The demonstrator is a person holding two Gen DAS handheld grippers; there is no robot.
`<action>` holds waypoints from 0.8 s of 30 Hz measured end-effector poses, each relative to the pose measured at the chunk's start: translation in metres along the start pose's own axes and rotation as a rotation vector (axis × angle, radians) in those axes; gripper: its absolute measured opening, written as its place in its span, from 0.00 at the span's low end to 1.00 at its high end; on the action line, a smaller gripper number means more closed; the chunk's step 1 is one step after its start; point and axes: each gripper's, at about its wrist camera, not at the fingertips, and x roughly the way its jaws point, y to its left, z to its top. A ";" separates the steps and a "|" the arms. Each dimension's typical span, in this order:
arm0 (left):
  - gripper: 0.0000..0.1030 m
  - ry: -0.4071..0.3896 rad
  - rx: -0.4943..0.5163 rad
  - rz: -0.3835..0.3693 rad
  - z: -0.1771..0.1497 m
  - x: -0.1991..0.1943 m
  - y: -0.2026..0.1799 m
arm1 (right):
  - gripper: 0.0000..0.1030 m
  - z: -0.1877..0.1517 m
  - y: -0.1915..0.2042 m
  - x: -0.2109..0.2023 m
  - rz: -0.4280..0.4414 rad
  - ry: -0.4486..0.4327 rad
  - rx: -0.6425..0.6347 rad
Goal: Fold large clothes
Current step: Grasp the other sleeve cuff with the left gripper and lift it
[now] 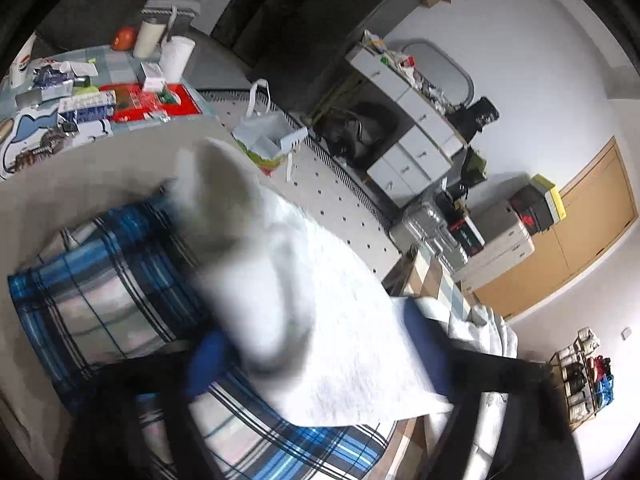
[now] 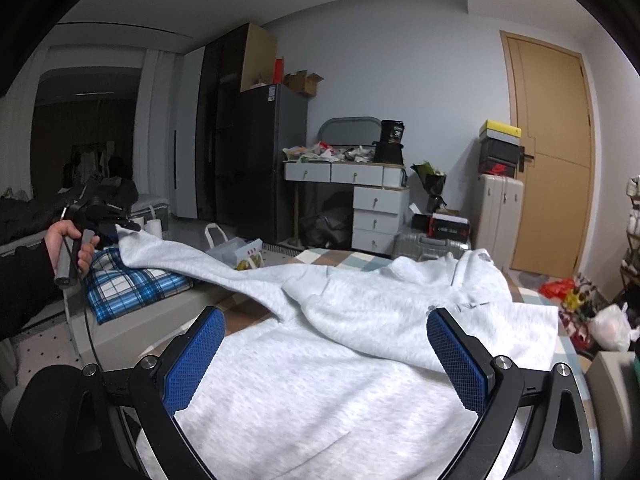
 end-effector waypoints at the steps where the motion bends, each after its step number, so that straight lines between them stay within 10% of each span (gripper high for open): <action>1: 0.82 0.009 0.013 0.018 -0.002 0.001 -0.003 | 0.99 0.000 0.001 0.000 0.001 -0.001 -0.004; 6: 0.78 0.064 0.077 0.099 -0.013 0.009 -0.004 | 0.99 -0.001 0.003 -0.001 -0.002 -0.002 -0.025; 8: 0.33 0.101 0.155 0.216 -0.016 0.015 -0.009 | 0.99 -0.002 0.003 0.000 -0.003 0.002 -0.028; 12: 0.10 0.073 0.214 0.243 -0.014 0.008 -0.012 | 0.99 -0.001 0.004 -0.002 0.005 -0.011 -0.031; 24: 0.06 -0.068 0.280 0.180 0.027 -0.025 -0.064 | 0.99 -0.004 0.016 -0.001 -0.006 -0.010 -0.102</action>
